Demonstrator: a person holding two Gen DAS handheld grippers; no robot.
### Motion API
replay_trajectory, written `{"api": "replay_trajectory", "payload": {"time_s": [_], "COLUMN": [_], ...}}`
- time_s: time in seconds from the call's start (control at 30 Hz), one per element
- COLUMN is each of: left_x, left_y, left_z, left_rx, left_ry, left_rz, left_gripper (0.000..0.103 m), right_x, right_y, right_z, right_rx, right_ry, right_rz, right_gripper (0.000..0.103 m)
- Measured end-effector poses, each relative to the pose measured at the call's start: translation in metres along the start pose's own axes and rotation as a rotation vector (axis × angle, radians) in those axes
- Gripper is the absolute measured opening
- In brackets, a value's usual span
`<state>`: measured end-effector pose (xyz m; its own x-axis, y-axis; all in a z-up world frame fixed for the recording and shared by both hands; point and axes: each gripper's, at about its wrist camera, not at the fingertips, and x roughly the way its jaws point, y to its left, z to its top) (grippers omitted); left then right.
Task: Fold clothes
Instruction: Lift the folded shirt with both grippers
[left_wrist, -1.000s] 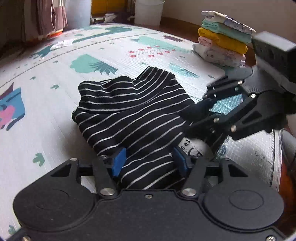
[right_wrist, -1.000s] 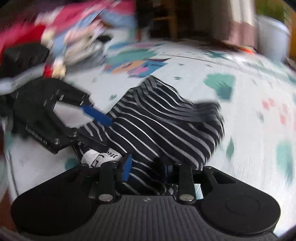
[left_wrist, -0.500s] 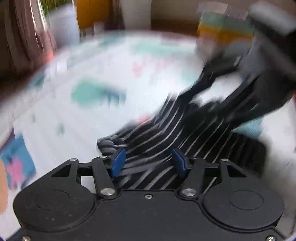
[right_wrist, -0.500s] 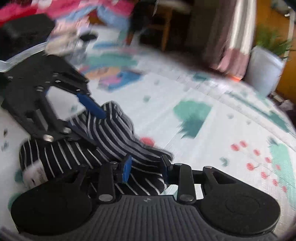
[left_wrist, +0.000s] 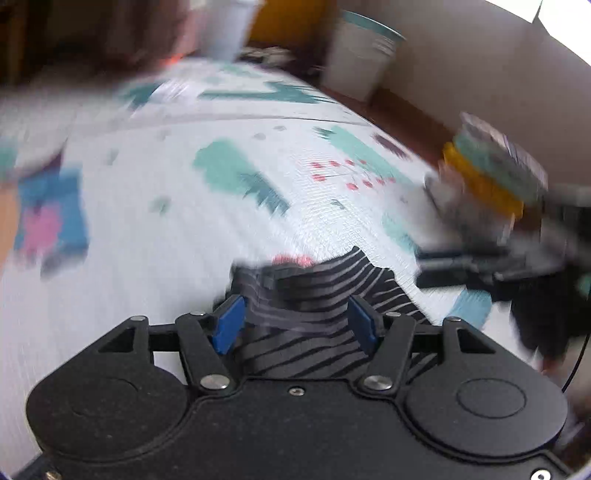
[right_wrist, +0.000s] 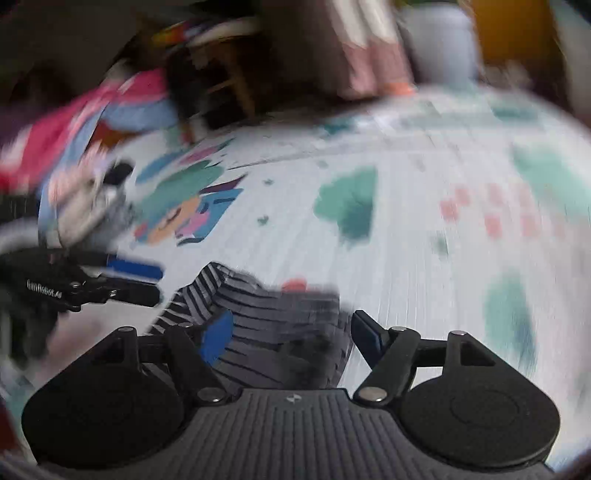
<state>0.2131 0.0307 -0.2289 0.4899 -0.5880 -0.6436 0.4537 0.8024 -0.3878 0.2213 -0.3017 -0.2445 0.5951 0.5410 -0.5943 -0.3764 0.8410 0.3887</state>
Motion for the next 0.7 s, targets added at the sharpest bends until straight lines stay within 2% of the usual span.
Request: {"api": "replay_trajectory", "payload": {"time_s": [0.07,0.13,0.23,0.27,0.4,0.43,0.47,0.53,0.63,0.67,0.7], "left_x": [-0.004,-0.003,0.003,0.008,0.021,0.023,0.024,0.027,0.021,0.019,0.014], "left_y": [0.018,0.029,0.033,0.032,0.024,0.024,0.023,0.019,0.016,0.016,0.016], "left_z": [-0.019,-0.039,-0.061,-0.065,-0.071,-0.071,-0.07,-0.07,-0.073,-0.074,-0.072], "left_rx": [-0.163,-0.274,-0.374,-0.391,-0.427,-0.454,-0.471,-0.498,-0.497,-0.483,-0.439], "left_ry": [0.029,0.06,0.095,0.103,0.1,0.107,0.128,0.171,0.247,0.261,0.24], "left_rz": [-0.028,-0.037,-0.088,-0.111,-0.126,-0.138,-0.149,-0.17,-0.194,-0.199,-0.187], "left_gripper": [0.062,0.062,0.062,0.062,0.061,0.057,0.036,0.035,0.037,0.043,0.049], "right_x": [-0.003,0.0,0.008,0.008,0.008,0.008,0.008,0.007,0.0,-0.004,-0.009], "right_y": [-0.006,-0.006,-0.004,-0.007,-0.014,-0.016,-0.018,-0.025,-0.027,-0.027,-0.026], "right_z": [-0.019,-0.036,-0.053,-0.056,-0.063,-0.064,-0.065,-0.073,-0.089,-0.094,-0.098], "right_rx": [0.096,0.131,0.154,0.192,0.3,0.324,0.353,0.465,0.519,0.519,0.516], "right_ry": [0.053,0.107,0.168,0.169,0.17,0.178,0.188,0.215,0.246,0.252,0.256], "right_rz": [0.039,0.056,0.06,0.072,0.105,0.122,0.141,0.183,0.212,0.22,0.226], "right_gripper": [0.071,0.071,0.071,0.071,0.068,0.06,0.049,0.042,0.042,0.042,0.042]}}
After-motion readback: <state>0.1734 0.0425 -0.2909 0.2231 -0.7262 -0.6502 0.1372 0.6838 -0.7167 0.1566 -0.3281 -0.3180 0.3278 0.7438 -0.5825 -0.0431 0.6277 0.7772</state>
